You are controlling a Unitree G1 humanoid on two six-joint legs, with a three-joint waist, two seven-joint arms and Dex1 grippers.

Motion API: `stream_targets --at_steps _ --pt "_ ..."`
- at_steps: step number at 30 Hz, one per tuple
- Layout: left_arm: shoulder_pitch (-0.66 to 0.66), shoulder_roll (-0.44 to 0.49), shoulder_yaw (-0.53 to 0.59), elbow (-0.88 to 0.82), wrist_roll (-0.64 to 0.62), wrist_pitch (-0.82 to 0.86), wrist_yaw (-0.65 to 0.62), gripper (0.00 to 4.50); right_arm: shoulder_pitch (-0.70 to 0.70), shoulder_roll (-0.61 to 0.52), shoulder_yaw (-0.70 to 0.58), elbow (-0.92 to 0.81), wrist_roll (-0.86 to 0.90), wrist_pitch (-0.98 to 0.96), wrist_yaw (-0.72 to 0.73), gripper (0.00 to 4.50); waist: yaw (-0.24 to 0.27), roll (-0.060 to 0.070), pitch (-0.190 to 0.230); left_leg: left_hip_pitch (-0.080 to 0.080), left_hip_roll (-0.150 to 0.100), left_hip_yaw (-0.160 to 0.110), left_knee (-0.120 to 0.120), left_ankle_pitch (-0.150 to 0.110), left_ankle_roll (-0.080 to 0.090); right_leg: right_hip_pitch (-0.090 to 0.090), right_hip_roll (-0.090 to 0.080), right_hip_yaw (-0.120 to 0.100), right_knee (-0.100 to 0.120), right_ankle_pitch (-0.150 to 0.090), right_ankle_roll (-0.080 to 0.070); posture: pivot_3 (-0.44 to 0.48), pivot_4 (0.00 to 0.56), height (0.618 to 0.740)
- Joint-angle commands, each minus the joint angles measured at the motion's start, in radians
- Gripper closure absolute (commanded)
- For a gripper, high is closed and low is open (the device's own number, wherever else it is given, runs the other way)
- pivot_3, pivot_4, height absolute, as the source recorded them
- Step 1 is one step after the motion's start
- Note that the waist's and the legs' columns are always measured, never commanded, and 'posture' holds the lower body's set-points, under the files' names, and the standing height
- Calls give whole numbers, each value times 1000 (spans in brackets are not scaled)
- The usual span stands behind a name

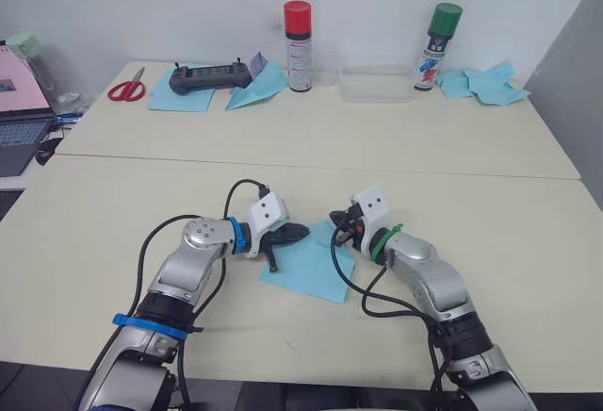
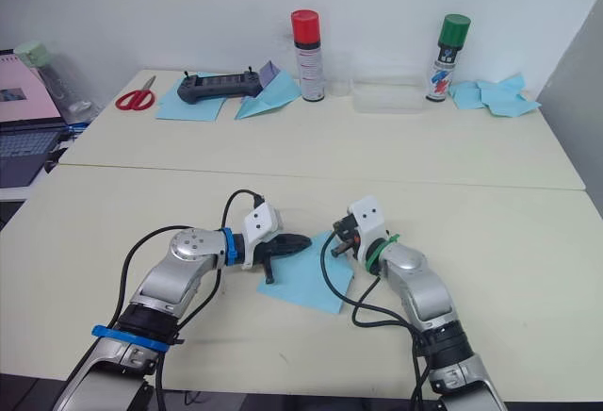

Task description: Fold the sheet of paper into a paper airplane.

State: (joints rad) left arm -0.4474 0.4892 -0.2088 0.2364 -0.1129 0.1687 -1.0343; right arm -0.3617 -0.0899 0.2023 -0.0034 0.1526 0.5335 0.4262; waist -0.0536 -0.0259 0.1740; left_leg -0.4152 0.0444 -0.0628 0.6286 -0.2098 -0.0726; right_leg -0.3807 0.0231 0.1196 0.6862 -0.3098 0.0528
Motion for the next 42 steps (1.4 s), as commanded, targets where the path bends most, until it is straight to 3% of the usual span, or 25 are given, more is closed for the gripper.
stream_targets --at_steps 1,8,13,23,29,33,39,42 --pt "2 0 -26 22 27 13 2 4474 1 6 25 -53 15 -19 27 4500 0 0 0 0 0 0 0 0 0 0 0 0 0 0 0 0 150 740" --pt "-7 1 -23 23 25 17 3 4474 -13 -32 109 2 -59 28 28 4500 0 0 0 0 0 0 0 0 0 0 0 0 -1 0 0 0 150 740" --pt "4 19 14 4 -5 111 13 4474 -17 -45 116 20 -72 37 36 4500 -2 0 0 0 0 0 0 0 0 0 0 0 -1 0 0 0 150 740" --pt "125 151 123 -133 -91 197 -8 4474 -15 -38 127 36 -67 32 54 4500 -18 0 0 1 2 0 -2 0 0 0 1 0 -1 0 0 0 150 740" --pt "73 118 172 -174 -176 222 8 4474 -22 -49 127 36 -55 18 94 4500 -21 0 0 0 1 0 -1 0 0 0 0 0 -2 0 0 0 150 740" --pt "55 98 139 -171 -177 214 -5 4474 -26 -57 121 35 -49 14 112 4500 -21 0 0 -1 1 0 -2 0 0 0 0 0 -4 0 0 0 150 740" --pt "67 112 25 -103 -70 133 -39 4474 -26 -68 92 -12 -19 33 145 4500 -21 0 0 -1 1 0 -4 0 0 -2 0 0 -4 0 0 0 150 740" --pt "62 104 -6 -60 -39 90 -46 4500 -31 -111 41 -101 48 114 190 3889 -19 1 1 -1 1 0 -4 0 0 -2 0 0 -4 0 0 0 150 740"
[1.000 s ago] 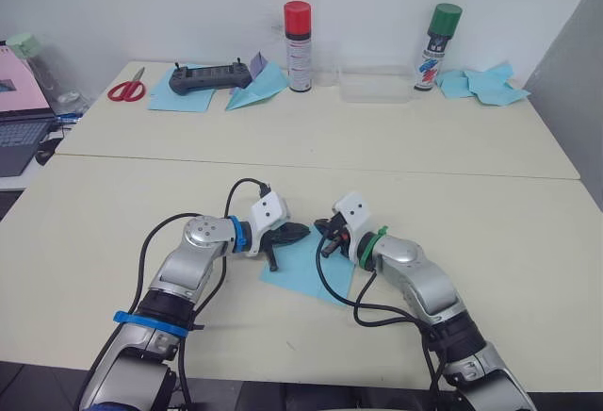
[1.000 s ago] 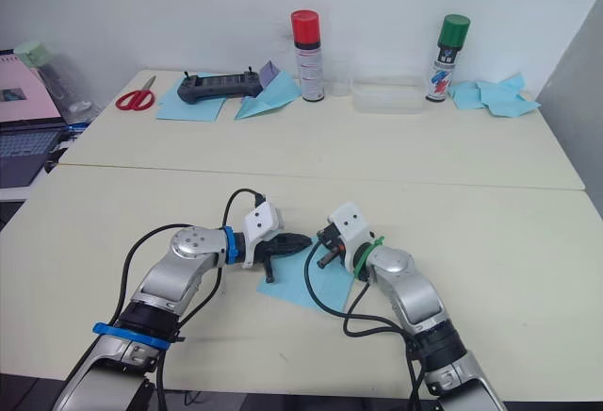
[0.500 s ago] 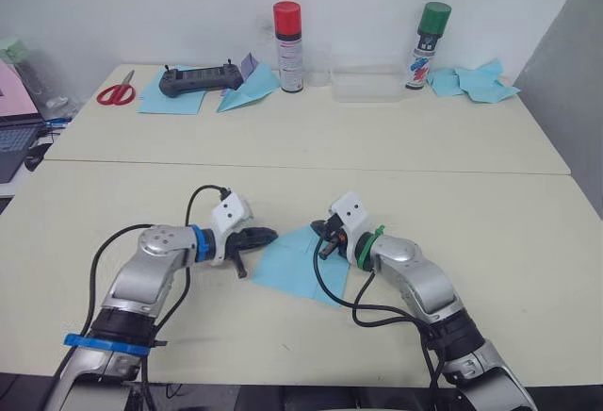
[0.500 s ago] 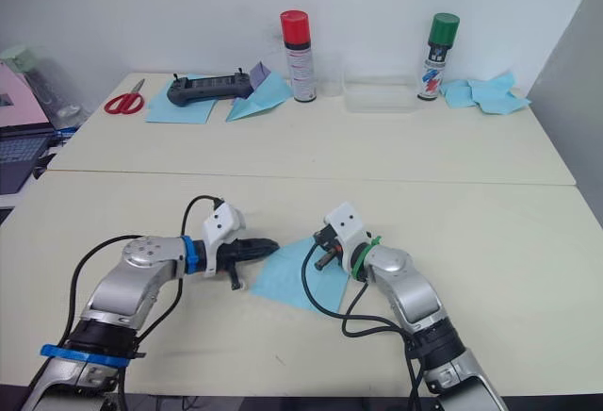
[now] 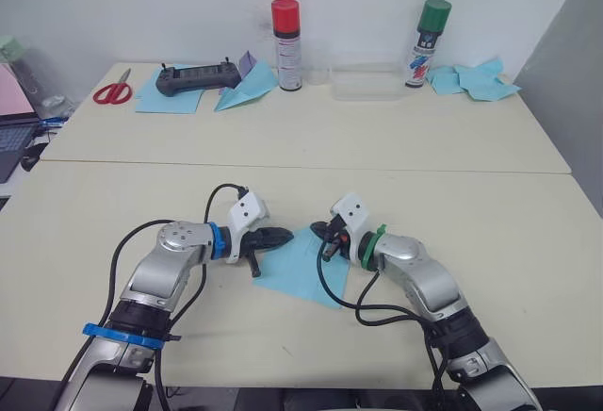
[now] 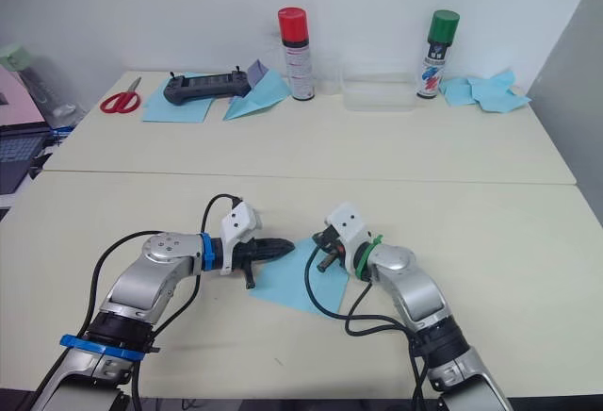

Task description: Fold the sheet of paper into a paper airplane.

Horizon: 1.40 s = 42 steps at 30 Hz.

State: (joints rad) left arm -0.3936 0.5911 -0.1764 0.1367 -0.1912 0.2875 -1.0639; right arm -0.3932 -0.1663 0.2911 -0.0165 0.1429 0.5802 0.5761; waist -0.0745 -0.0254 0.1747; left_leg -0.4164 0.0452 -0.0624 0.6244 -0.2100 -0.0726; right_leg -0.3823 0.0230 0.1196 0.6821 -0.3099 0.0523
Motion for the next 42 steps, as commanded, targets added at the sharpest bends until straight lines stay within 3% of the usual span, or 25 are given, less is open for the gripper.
stream_targets --at_steps 1,4,11,15,23,32,37,42 --pt "4 -3 -41 48 41 -35 -14 4500 -1 -56 -64 -121 74 99 48 3584 4 0 0 0 0 0 0 0 0 0 0 0 0 0 0 0 150 740" --pt "-7 -15 -52 66 44 -43 -14 4500 12 -118 -142 -239 169 244 68 2524 11 0 0 0 -1 0 1 0 0 0 0 0 0 0 0 0 150 740" --pt "-11 -35 -56 84 58 -61 -12 4500 74 -152 -415 -415 466 808 24 2524 19 0 0 0 0 -1 1 0 0 2 0 0 0 0 0 0 150 740" --pt "-2 -39 -52 87 67 -73 -6 4500 64 -74 -527 -413 516 1021 -52 2524 18 1 0 0 0 0 2 0 0 2 0 0 0 0 0 0 150 740" --pt "35 -45 -46 39 63 -59 13 4500 94 43 -644 -266 825 1034 -383 2524 18 1 0 0 -1 1 1 0 0 2 -1 1 -1 0 0 0 150 740" --pt "59 -38 -41 10 61 -52 27 4500 31 126 -773 -105 1185 1034 -727 2524 13 2 0 1 0 1 1 0 0 1 0 2 -1 0 0 0 150 740" --pt "58 -33 -38 9 63 -53 26 4500 27 112 -752 -59 1342 1001 -864 2524 14 2 0 0 0 2 0 0 1 1 0 2 -2 0 0 0 150 740" --pt "48 -33 -39 17 65 -56 24 4500 74 48 -637 -49 1548 879 -1000 2524 13 2 0 0 0 2 -1 0 1 0 0 2 -2 0 0 0 150 740"
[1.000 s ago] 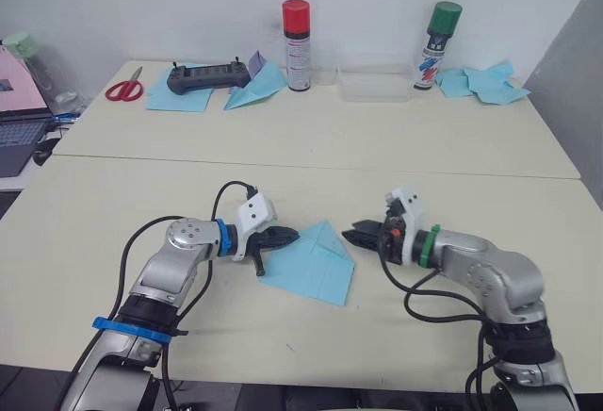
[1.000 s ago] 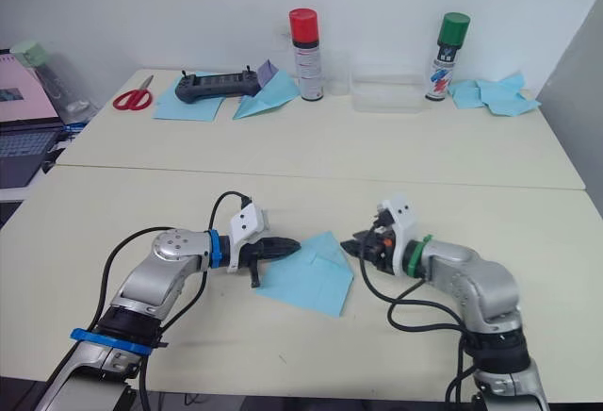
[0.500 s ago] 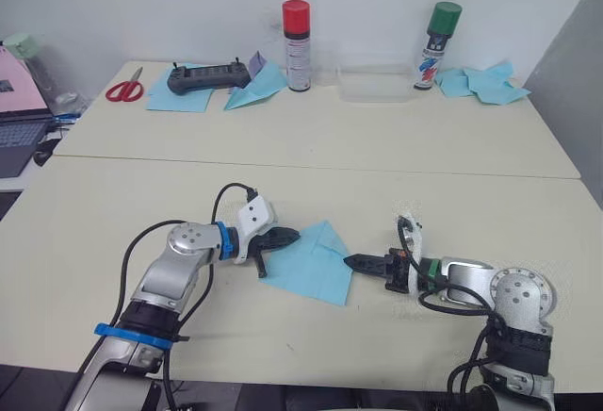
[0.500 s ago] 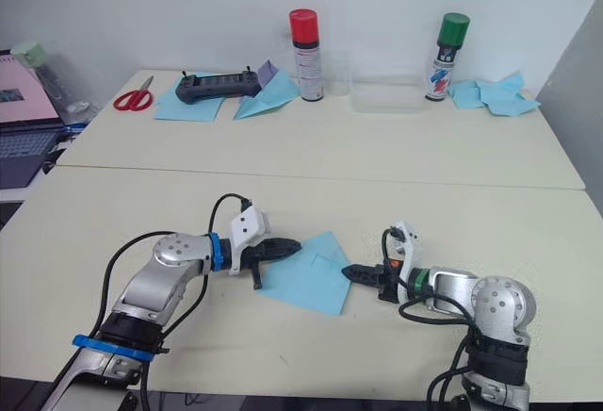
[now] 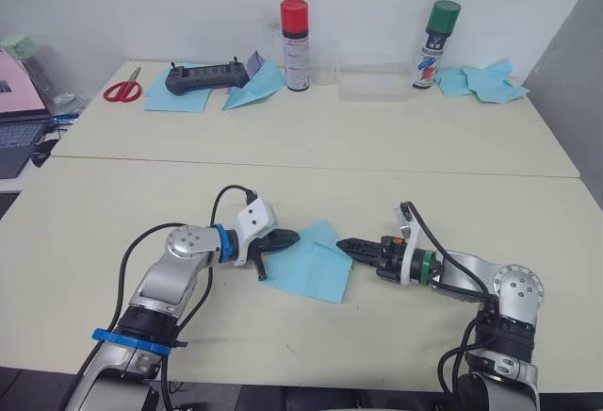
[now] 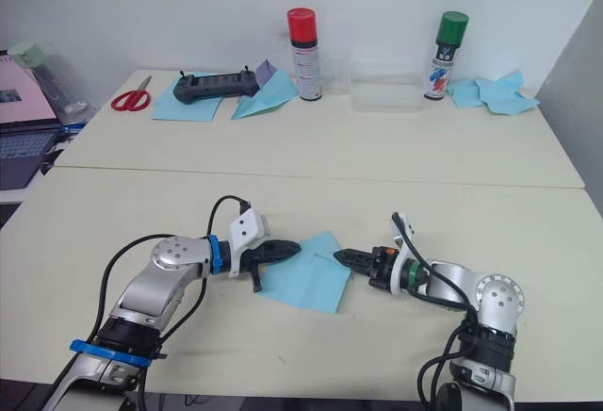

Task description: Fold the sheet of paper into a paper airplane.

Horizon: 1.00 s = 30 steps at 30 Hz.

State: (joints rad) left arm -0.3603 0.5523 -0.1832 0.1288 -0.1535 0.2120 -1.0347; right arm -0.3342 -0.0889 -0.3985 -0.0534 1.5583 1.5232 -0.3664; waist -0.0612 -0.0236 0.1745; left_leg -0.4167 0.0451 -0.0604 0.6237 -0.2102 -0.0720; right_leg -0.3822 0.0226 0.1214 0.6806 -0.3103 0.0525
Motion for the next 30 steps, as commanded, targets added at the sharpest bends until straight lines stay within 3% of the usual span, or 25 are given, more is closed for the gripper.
stream_targets --at_steps 1,6,22,30 --pt "14 6 -33 26 29 18 -5 4500 26 -49 82 -16 175 -95 -81 2885 -1 0 0 0 0 0 0 0 0 0 0 0 0 0 0 0 150 740" --pt "8 6 -35 32 31 16 -6 4500 66 -149 221 -42 343 -242 -163 4478 -1 0 0 0 0 2 0 0 0 0 0 2 0 0 0 0 150 740" --pt "-2 -6 -46 11 8 53 -29 4500 27 -364 409 -77 407 -404 -69 4478 3 0 0 -1 0 2 0 0 0 -2 0 2 0 0 0 0 150 740" --pt "-13 -20 -54 5 14 65 -34 4500 -67 -334 485 -51 342 -423 7 4478 3 0 0 -2 0 2 0 0 0 -3 0 2 0 0 0 0 150 740"
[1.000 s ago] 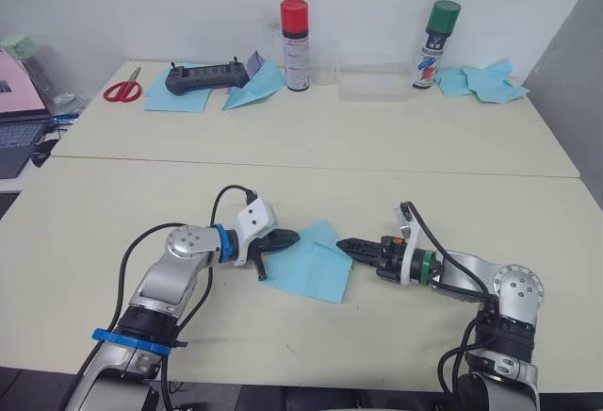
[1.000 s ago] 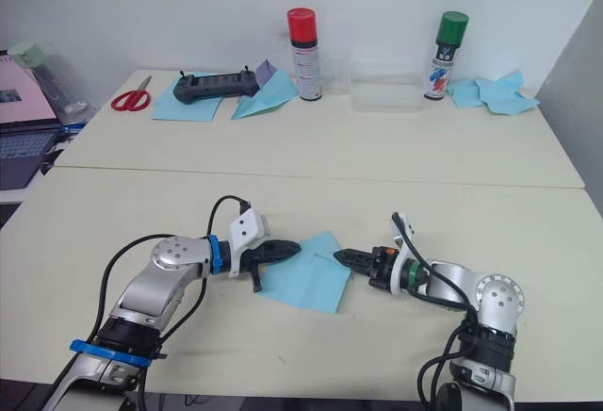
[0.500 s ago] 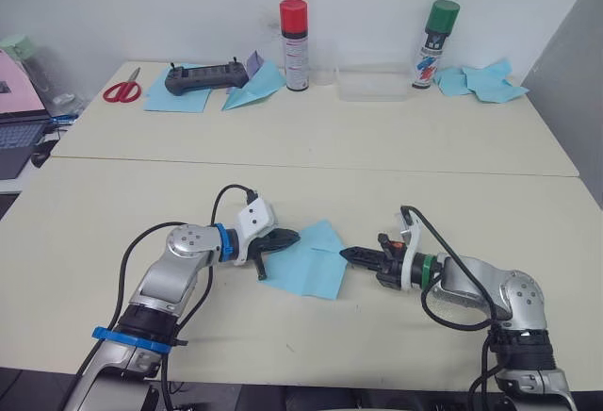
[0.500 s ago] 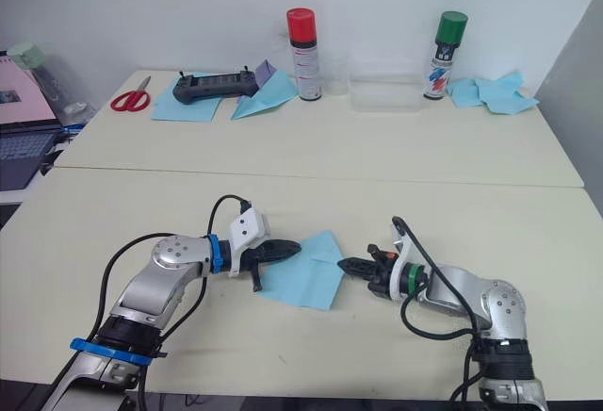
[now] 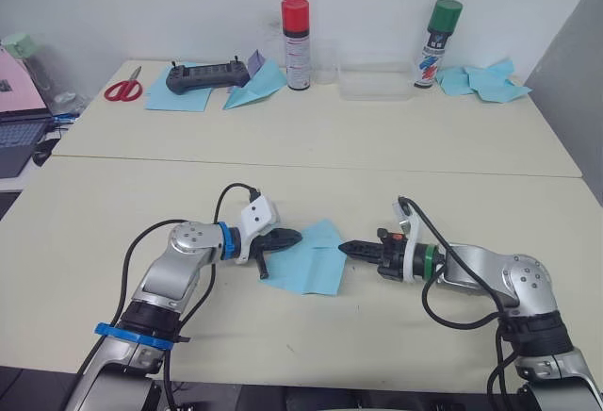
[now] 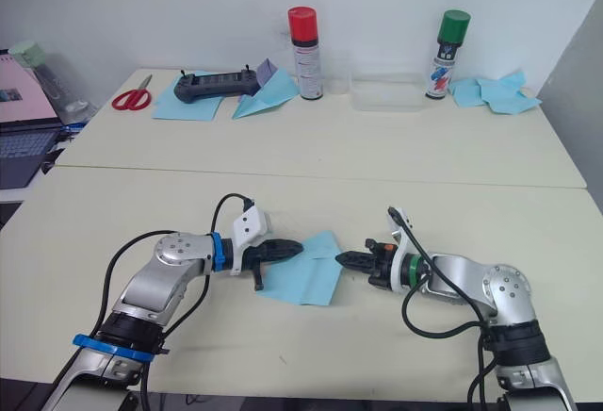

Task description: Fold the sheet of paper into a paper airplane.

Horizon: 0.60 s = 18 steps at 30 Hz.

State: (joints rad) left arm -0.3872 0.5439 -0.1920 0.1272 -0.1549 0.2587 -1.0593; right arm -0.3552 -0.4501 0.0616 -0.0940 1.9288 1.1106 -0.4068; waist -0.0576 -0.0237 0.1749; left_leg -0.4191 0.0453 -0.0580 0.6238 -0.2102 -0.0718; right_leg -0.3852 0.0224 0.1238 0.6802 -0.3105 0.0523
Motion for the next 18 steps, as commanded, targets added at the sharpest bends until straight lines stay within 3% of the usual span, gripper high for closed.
stream_targets --at_steps 1,18 --pt "16 -12 -46 5 16 19 -10 4500 -55 37 34 -5 -42 -10 54 4478 -1 0 0 0 0 0 0 0 0 0 0 0 0 0 0 0 150 740" --pt "37 -10 -46 -71 -26 67 -34 4500 -107 108 55 62 -171 18 147 4478 0 0 0 -2 0 0 0 0 0 -2 0 -1 0 0 0 0 150 740"
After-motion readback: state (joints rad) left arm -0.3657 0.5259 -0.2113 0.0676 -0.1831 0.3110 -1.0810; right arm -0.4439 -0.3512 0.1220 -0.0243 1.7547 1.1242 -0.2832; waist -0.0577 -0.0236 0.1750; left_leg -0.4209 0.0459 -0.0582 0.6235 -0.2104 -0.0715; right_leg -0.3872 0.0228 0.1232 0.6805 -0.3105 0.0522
